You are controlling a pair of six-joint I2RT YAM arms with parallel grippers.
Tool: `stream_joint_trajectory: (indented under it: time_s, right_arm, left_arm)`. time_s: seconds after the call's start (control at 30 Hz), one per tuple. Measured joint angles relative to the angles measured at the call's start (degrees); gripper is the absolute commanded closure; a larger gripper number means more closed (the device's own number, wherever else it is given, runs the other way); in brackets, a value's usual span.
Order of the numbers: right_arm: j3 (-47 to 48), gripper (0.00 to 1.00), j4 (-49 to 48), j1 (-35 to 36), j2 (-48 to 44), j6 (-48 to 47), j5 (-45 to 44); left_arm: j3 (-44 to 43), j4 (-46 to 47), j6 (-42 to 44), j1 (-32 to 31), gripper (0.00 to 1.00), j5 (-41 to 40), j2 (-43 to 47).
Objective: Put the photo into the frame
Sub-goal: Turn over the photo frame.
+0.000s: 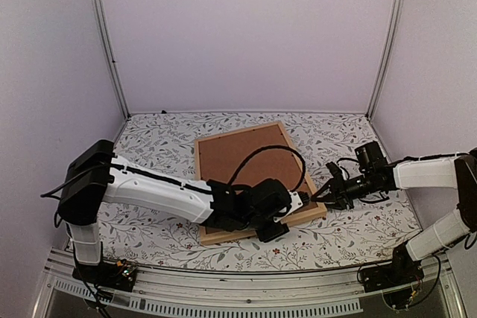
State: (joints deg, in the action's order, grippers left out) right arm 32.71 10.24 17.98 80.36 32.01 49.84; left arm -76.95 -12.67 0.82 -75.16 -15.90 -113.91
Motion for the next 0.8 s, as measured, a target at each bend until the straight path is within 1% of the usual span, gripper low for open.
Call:
stream_joint_trajectory:
  time_s: [0.1, 0.27, 0.4, 0.6, 0.73, 0.8]
  right_arm:
    - [1.62, 1.0, 1.84, 0.0, 0.0, 0.13, 0.02]
    - [5.2, 1.0, 5.25, 0.0, 0.0, 0.52, 0.02]
    - [7.3, 1.0, 7.69, 0.02, 0.0, 0.61, 0.02]
    - [9.35, 1.0, 10.14, 0.0, 0.0, 1.18, 0.28]
    - [9.42, 1.0, 10.36, 0.02, 0.0, 1.18, 0.26]
    - [9.53, 0.98, 10.38, 0.02, 0.02, 1.33, 0.42]
  left_arm:
    - [0.2, -0.11, 0.5, -0.68, 0.22, -3.72, 0.11]
    - [0.55, -0.17, 1.4, -2.47, 0.18, -11.32, 0.11]
    - [2.27, -0.22, 1.55, -3.72, 0.18, -17.46, 0.72]
    - [7.06, -2.05, 1.51, -4.17, 0.19, -27.63, 2.4]
    - [9.92, -3.43, 1.36, -4.22, 0.23, -31.52, 3.89]
    - [10.45, -3.8, 1.25, -4.26, 0.26, -32.11, 4.68]
